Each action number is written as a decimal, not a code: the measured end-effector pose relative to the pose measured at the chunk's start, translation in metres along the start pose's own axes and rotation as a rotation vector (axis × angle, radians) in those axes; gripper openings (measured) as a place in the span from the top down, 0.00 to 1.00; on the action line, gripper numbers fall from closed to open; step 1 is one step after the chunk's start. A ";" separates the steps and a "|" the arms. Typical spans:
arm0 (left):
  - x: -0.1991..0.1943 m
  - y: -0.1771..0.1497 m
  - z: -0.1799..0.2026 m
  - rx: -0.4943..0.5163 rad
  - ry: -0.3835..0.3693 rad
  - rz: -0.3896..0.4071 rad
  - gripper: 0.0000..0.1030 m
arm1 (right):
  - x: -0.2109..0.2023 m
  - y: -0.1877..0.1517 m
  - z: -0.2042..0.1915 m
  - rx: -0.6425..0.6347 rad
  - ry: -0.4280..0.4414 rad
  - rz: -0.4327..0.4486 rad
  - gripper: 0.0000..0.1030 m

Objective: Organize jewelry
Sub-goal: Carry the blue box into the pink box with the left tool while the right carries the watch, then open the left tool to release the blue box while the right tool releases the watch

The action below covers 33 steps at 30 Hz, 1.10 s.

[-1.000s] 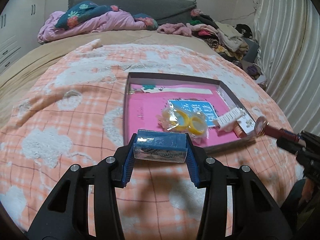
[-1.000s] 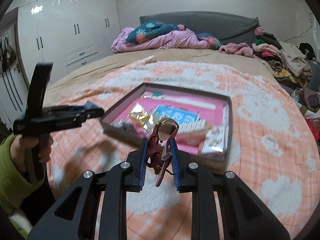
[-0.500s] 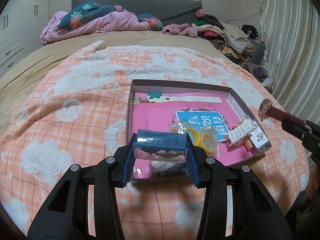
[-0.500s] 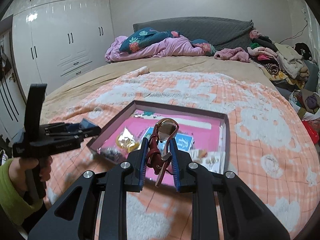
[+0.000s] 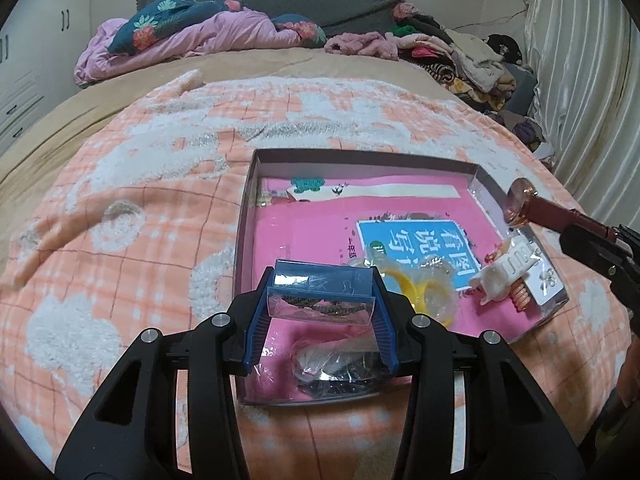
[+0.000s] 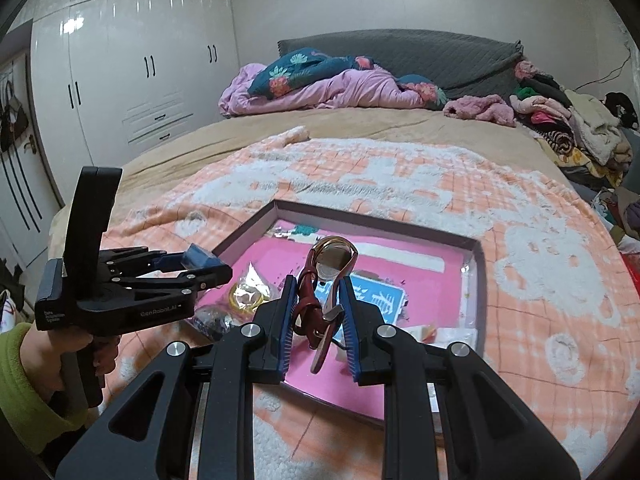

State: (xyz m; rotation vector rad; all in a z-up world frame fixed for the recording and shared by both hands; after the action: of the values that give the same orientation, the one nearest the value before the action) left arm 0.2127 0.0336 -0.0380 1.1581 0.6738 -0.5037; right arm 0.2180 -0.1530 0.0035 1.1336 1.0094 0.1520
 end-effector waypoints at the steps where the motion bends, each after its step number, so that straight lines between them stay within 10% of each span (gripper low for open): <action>1: 0.002 -0.001 -0.001 -0.003 0.001 -0.002 0.65 | 0.002 -0.001 0.000 0.000 0.001 -0.004 0.80; 23: 0.013 -0.002 -0.002 0.007 0.015 -0.021 0.60 | 0.038 -0.027 0.013 0.070 -0.002 -0.079 0.74; 33: 0.010 -0.002 -0.001 0.009 0.013 -0.018 0.60 | 0.017 -0.026 0.014 0.090 -0.027 -0.053 0.52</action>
State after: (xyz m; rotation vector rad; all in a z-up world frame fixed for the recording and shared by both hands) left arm 0.2187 0.0335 -0.0466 1.1660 0.6940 -0.5151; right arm 0.2283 -0.1652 -0.0266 1.1863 1.0298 0.0495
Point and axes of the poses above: each gripper's, at about its wrist camera, not at the fingertips, and x roughly the way its jaws point, z to its right, y to its top, the point moved 1 cm from there along x, roughly the way its jaws point, and after that the axes turned 12 degrees about -x, right-handed, at the moved point
